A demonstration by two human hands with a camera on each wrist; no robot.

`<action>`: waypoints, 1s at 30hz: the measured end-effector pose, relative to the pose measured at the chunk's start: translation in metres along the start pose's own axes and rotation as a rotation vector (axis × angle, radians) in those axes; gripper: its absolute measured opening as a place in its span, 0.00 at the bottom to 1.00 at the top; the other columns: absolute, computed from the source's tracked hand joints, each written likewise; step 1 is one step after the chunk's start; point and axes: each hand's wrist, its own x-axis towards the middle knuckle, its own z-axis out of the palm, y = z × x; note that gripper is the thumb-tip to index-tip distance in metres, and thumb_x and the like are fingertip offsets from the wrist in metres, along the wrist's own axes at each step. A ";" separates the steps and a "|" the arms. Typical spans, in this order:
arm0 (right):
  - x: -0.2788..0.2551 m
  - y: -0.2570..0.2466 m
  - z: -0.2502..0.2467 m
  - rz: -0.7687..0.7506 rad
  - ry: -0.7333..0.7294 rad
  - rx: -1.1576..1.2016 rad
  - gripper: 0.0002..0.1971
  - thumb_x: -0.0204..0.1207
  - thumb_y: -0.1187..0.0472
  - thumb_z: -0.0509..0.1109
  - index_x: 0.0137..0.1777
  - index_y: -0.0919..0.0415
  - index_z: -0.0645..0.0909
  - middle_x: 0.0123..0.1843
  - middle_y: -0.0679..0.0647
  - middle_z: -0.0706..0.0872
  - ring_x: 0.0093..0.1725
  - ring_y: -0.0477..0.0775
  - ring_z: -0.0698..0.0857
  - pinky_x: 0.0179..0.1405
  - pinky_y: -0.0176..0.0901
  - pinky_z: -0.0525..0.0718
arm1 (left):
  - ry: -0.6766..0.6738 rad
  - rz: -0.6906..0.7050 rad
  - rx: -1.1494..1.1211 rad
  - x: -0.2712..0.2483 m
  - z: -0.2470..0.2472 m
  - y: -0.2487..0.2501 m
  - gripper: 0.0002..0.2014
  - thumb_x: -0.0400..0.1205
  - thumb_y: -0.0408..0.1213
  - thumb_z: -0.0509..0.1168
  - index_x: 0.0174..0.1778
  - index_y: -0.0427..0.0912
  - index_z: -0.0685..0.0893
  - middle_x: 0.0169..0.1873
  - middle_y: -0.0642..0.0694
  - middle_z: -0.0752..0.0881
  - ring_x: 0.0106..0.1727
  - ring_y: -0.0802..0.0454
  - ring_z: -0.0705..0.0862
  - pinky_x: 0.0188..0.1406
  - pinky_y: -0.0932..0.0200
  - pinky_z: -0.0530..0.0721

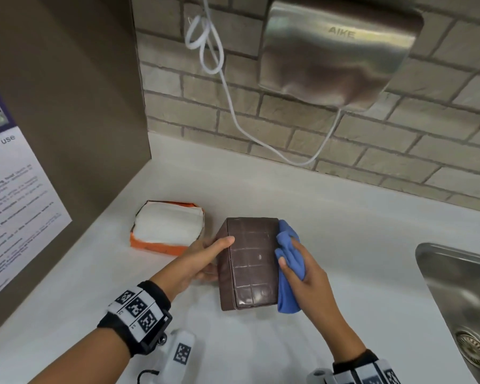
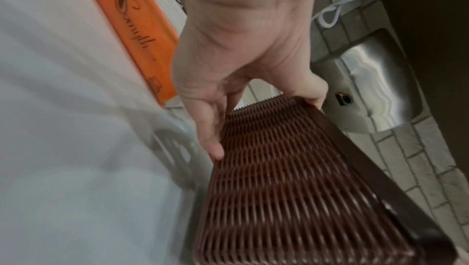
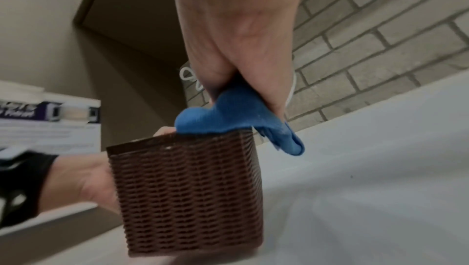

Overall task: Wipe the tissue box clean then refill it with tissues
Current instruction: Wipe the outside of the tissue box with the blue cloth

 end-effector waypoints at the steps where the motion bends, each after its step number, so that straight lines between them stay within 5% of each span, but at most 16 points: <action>1: -0.002 0.000 0.000 -0.026 -0.040 -0.066 0.21 0.79 0.55 0.66 0.66 0.31 0.67 0.65 0.28 0.75 0.59 0.17 0.74 0.56 0.13 0.71 | 0.003 -0.006 0.001 0.001 0.000 -0.002 0.15 0.79 0.56 0.68 0.53 0.50 0.87 0.50 0.44 0.92 0.39 0.49 0.91 0.35 0.59 0.88; 4: -0.016 -0.006 0.007 -0.162 -0.182 -0.257 0.25 0.81 0.55 0.65 0.65 0.25 0.59 0.67 0.20 0.63 0.68 0.20 0.66 0.61 0.10 0.62 | 0.039 -0.049 -0.005 0.006 0.002 -0.008 0.21 0.79 0.57 0.67 0.55 0.43 0.87 0.43 0.43 0.92 0.33 0.51 0.91 0.31 0.60 0.87; 6: -0.029 -0.008 0.020 -0.249 -0.346 -0.411 0.25 0.80 0.47 0.62 0.74 0.32 0.58 0.75 0.21 0.52 0.82 0.35 0.47 0.77 0.26 0.45 | 0.079 -0.100 -0.020 0.011 0.002 -0.013 0.25 0.77 0.59 0.68 0.56 0.40 0.87 0.39 0.42 0.91 0.34 0.49 0.91 0.33 0.56 0.89; 8: -0.041 -0.009 0.030 -0.283 -0.466 -0.569 0.32 0.76 0.33 0.53 0.79 0.39 0.56 0.81 0.29 0.47 0.81 0.41 0.33 0.80 0.38 0.35 | 0.082 -0.134 -0.011 0.015 0.001 -0.017 0.26 0.77 0.61 0.67 0.52 0.39 0.86 0.31 0.44 0.91 0.31 0.51 0.90 0.34 0.56 0.89; 12: -0.008 -0.005 0.021 -0.235 -0.405 -0.460 0.34 0.71 0.28 0.51 0.75 0.41 0.67 0.81 0.40 0.64 0.84 0.45 0.50 0.80 0.39 0.48 | 0.053 -0.169 0.013 0.019 -0.002 -0.020 0.23 0.79 0.60 0.65 0.46 0.41 0.86 0.27 0.46 0.89 0.34 0.48 0.90 0.42 0.53 0.91; 15: 0.041 -0.005 0.008 -0.080 -0.259 -0.428 0.24 0.80 0.43 0.60 0.75 0.48 0.69 0.76 0.53 0.74 0.77 0.56 0.71 0.67 0.40 0.70 | 0.036 -0.200 0.029 0.020 0.000 -0.017 0.25 0.78 0.61 0.65 0.50 0.39 0.85 0.38 0.42 0.89 0.42 0.43 0.91 0.47 0.51 0.91; 17: 0.054 -0.012 0.012 -0.091 -0.233 -0.411 0.20 0.82 0.49 0.61 0.73 0.51 0.71 0.71 0.55 0.79 0.70 0.59 0.78 0.59 0.41 0.73 | 0.044 -0.203 0.033 0.019 0.001 -0.014 0.25 0.78 0.62 0.65 0.51 0.40 0.85 0.39 0.42 0.88 0.41 0.43 0.92 0.43 0.54 0.91; 23: -0.009 -0.017 0.043 -0.273 -0.429 -0.438 0.23 0.81 0.50 0.64 0.76 0.43 0.67 0.80 0.37 0.64 0.79 0.34 0.51 0.73 0.29 0.58 | 0.022 -0.153 0.013 0.020 -0.002 -0.017 0.27 0.76 0.64 0.65 0.47 0.40 0.88 0.34 0.43 0.90 0.39 0.48 0.88 0.40 0.56 0.90; 26: 0.012 -0.016 0.040 -0.201 -0.391 -0.408 0.23 0.81 0.47 0.62 0.76 0.44 0.68 0.80 0.44 0.67 0.82 0.44 0.58 0.80 0.43 0.62 | 0.023 -0.168 0.019 0.020 -0.003 -0.017 0.28 0.75 0.64 0.66 0.51 0.40 0.87 0.40 0.41 0.90 0.42 0.46 0.89 0.44 0.54 0.91; 30: 0.058 -0.026 0.035 -0.136 -0.300 -0.505 0.21 0.83 0.50 0.58 0.75 0.50 0.69 0.76 0.55 0.73 0.76 0.58 0.70 0.70 0.47 0.69 | 0.035 -0.187 0.013 0.018 -0.002 -0.016 0.25 0.78 0.62 0.64 0.51 0.41 0.84 0.36 0.45 0.86 0.33 0.50 0.88 0.48 0.53 0.91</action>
